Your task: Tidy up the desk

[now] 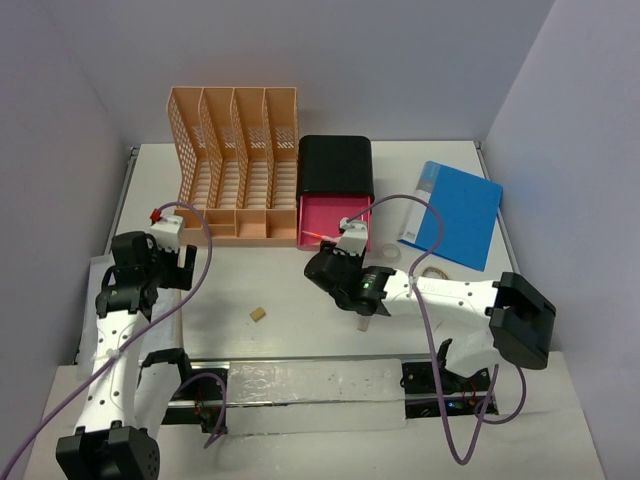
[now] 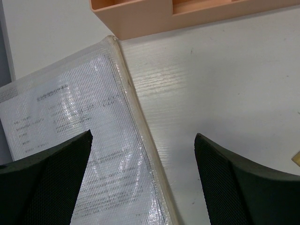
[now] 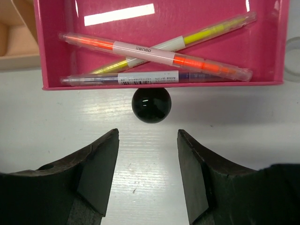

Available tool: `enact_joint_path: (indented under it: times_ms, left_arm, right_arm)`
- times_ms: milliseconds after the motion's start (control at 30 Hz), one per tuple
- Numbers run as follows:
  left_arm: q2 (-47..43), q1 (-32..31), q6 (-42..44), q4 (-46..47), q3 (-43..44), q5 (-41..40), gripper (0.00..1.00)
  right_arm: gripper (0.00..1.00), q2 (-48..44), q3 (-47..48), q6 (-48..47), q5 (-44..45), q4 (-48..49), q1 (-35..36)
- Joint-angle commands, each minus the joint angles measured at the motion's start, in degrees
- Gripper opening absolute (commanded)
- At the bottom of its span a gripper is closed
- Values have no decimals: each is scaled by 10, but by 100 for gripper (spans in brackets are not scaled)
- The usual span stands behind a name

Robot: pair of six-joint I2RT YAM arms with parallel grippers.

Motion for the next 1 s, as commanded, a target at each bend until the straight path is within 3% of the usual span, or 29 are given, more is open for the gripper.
enact_joint_path:
  times_ms: [0,367,533,733,967]
  left_arm:
    - [-10,4,-6,3,1,-5,95]
    - [-4,4,-8,4,2,-10,96]
    - [-3,4,-9,4,2,-11,95]
    - [0,5,-9,4,2,-11,96]
    - [6,4,-9,4,2,-11,96]
  right_arm:
    - [60,25,10,23,33,36,-12]
    - [47,20,4,2,61,66,-31]
    - [42,1,-24,-20,35,130,-54]
    - [42,10,-20,-30,33,139,-63]
    - [33,1,-11,-50,40,148,-63]
